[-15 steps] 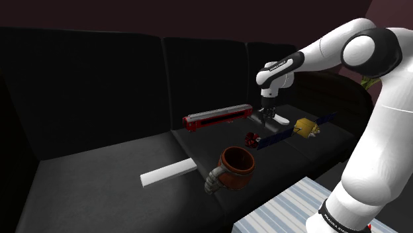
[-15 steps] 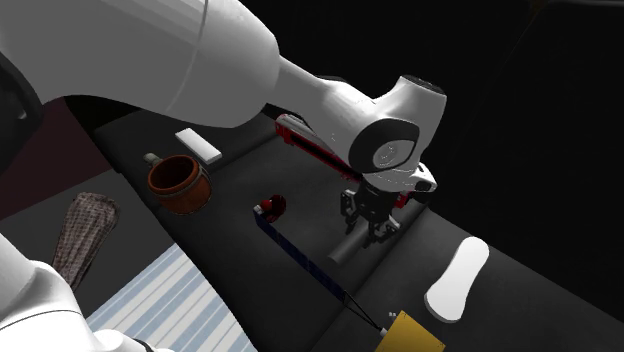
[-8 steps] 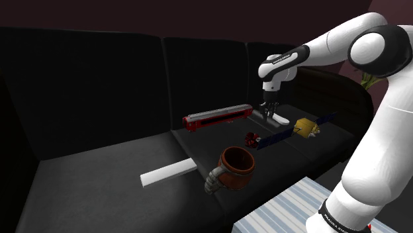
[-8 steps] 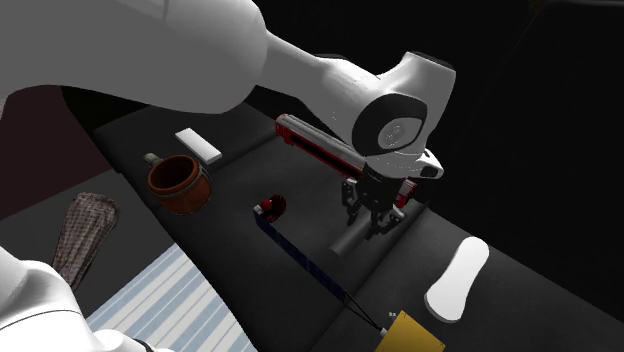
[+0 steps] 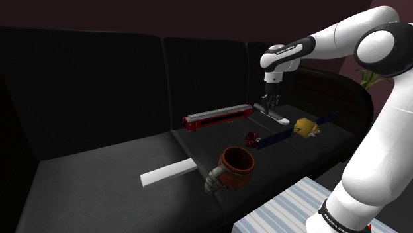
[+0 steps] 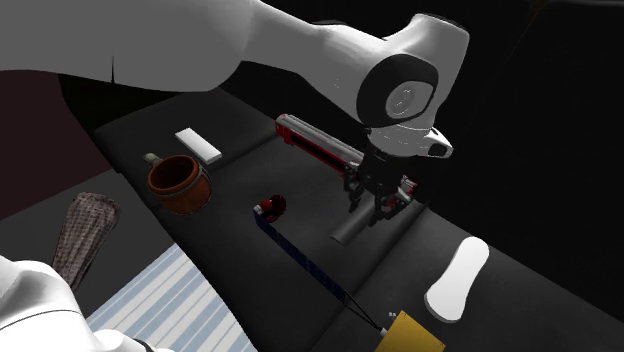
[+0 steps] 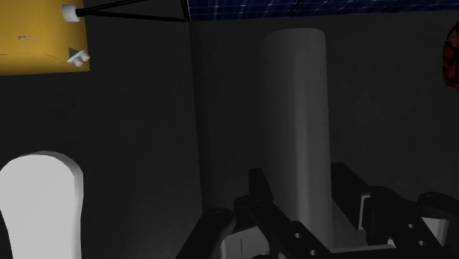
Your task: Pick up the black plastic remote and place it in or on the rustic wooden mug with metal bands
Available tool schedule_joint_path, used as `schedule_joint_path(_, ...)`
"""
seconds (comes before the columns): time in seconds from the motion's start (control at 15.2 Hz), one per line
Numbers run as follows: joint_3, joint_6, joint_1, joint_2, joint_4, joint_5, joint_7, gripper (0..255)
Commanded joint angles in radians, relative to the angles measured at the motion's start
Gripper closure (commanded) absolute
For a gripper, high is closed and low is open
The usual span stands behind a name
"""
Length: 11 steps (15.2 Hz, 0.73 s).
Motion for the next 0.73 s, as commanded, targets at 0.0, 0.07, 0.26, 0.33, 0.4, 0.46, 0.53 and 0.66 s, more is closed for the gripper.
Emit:
schedule_joint_path(0.0,-0.001,-0.023,-0.001,-0.008,0.016,-0.003,-0.001,255)
schedule_joint_path(0.07,-0.001,-0.036,-0.001,-0.011,0.025,-0.004,-0.001,255)
schedule_joint_path(0.26,-0.001,-0.075,0.0,-0.021,0.055,-0.006,0.001,255)
schedule_joint_path(0.33,-0.001,-0.088,0.0,-0.024,0.065,-0.007,0.001,255)
schedule_joint_path(0.4,-0.001,-0.101,0.0,-0.026,0.076,-0.008,0.001,255)
schedule_joint_path(0.46,0.0,-0.114,0.001,-0.029,0.087,-0.009,0.002,255)
schedule_joint_path(0.53,0.0,-0.127,0.001,-0.031,0.098,-0.009,0.002,255)
schedule_joint_path(0.66,0.0,-0.154,0.001,-0.035,0.12,-0.01,0.002,255)
